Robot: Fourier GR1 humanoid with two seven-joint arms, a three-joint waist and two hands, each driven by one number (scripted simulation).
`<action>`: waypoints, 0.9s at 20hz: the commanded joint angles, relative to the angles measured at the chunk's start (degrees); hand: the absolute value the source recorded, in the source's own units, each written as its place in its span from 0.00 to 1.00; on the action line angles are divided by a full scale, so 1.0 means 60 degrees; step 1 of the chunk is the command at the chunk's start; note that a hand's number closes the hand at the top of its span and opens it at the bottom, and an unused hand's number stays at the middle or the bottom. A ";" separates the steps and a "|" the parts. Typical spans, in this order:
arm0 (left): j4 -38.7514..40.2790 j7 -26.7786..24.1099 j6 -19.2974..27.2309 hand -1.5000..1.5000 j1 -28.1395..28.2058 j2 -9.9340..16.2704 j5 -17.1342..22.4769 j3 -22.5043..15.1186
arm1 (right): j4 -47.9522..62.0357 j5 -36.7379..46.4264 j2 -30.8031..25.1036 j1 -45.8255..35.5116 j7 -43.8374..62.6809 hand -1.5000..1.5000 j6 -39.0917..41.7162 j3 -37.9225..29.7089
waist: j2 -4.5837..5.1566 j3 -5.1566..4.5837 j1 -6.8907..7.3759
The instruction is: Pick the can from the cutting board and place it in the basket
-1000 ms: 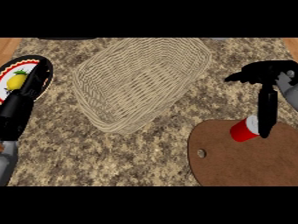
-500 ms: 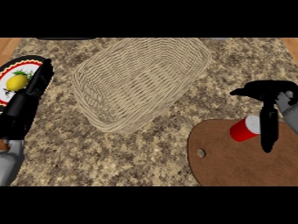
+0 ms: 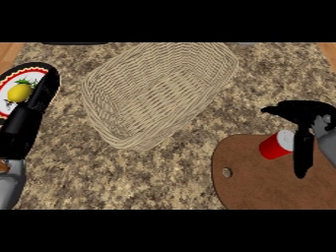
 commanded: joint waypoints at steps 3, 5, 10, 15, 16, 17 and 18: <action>0.0524 -0.0245 -0.0203 0.50 -0.0374 -0.0307 -0.0426 0.0250 | 0.0275 0.1106 0.0745 0.0459 -0.0197 0.00 0.0392 -0.0732 | 0.0014 0.0001 0.0006; -0.0491 -0.0140 0.0115 0.50 0.0696 -0.0707 -0.0617 -0.0090 | -0.0454 0.0999 0.0477 0.1025 0.0036 0.00 0.0361 -0.1036 | -0.0008 0.0000 0.0008; 0.0432 -0.0311 -0.0648 0.50 -0.0159 -0.0348 -0.0392 0.0708 | 0.0272 0.2099 0.1302 0.1081 -0.0525 0.00 0.0418 -0.1172 | 0.0012 0.0001 0.0024; -0.0047 -0.0076 -0.0620 0.50 0.0131 -0.0695 -0.0712 0.0552 | -0.0605 0.2275 0.1418 0.1858 -0.0068 0.00 0.0687 -0.1554 | -0.0004 0.0000 0.0000; -0.0127 0.0078 -0.0790 0.50 0.0038 -0.0530 -0.0554 0.0874 | -0.0196 0.2673 0.1285 0.1786 -0.0745 0.00 0.0692 -0.1692 | 0.0003 0.0002 0.0020; -0.0067 -0.0286 -0.0575 0.50 0.0359 -0.0912 -0.0793 0.0519 | 0.0521 0.2755 0.1196 0.1366 -0.1026 0.00 0.0821 -0.1831 | 0.0012 0.0002 0.0048; 0.0286 0.0180 -0.0786 0.50 -0.0436 -0.0660 -0.0792 0.0736 | 0.0361 0.2977 0.1087 0.1650 -0.1385 0.00 0.0823 -0.1837 | 0.0013 0.0003 0.0010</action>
